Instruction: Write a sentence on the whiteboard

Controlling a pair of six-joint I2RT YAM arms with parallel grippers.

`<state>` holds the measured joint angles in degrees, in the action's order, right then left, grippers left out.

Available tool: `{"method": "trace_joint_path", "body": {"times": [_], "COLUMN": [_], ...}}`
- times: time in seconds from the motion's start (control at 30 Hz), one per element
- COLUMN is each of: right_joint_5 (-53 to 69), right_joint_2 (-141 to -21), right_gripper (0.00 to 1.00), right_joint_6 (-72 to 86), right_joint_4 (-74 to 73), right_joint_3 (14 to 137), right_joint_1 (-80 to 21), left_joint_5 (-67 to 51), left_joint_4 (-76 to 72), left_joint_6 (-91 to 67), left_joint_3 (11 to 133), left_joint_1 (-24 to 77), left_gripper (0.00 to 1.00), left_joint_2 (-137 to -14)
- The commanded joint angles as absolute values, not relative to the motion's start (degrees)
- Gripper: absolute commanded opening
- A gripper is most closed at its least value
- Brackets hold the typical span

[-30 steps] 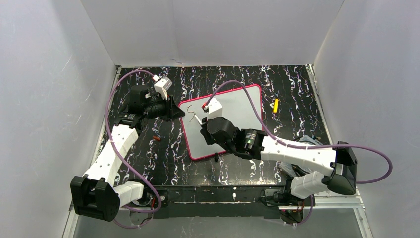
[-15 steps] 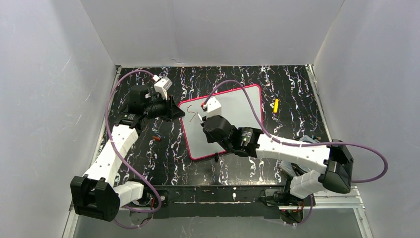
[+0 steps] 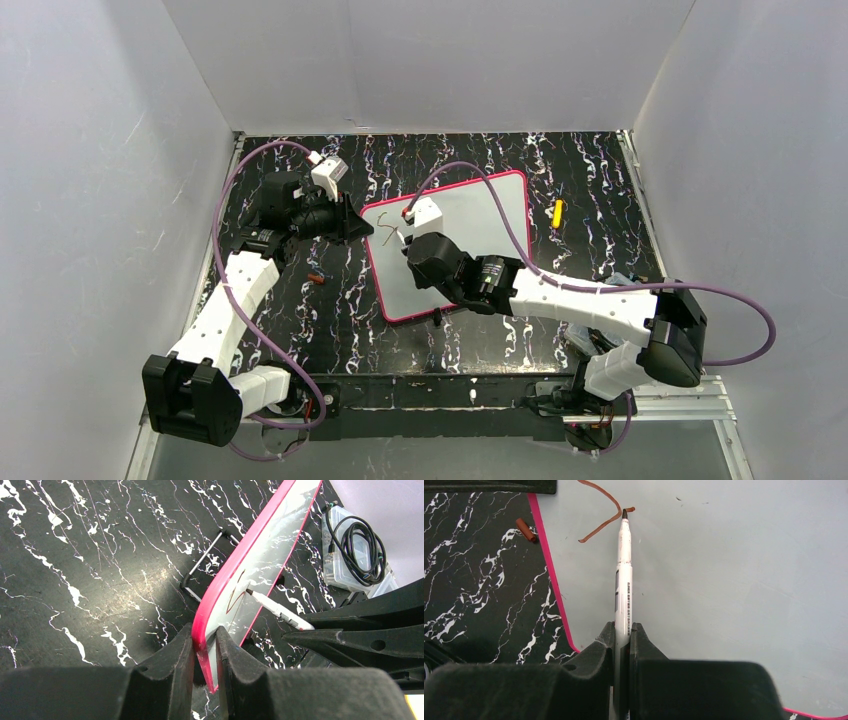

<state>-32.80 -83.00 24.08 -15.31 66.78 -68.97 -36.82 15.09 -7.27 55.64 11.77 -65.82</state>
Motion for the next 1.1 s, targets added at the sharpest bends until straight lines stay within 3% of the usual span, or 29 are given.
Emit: {"method": "trace_joint_path", "body": {"times": [0.0, 0.37, 1.07], "right_joint_5": [-32.9, -30.6, -35.5], "right_joint_2": [-82.6, -80.9, -82.4], "right_gripper": [0.01, 0.01, 0.01], "right_joint_6": [26.6, 29.6, 23.4], "right_joint_4": [-15.6, -15.0, -9.9], "right_joint_3": [65.6, 61.2, 65.9], "right_joint_1": [-68.6, -68.6, -68.6], "left_joint_5": [-36.8, -36.8, -37.0], "left_joint_4": [17.1, 17.1, 17.1], "left_joint_6": [-4.9, -5.0, -4.9], "left_joint_3": [55.4, 55.4, 55.4], "left_joint_1": [12.4, 12.4, 12.4], "left_gripper": [0.0, 0.0, 0.0], "left_joint_2": [-64.6, -64.4, -64.5]}}
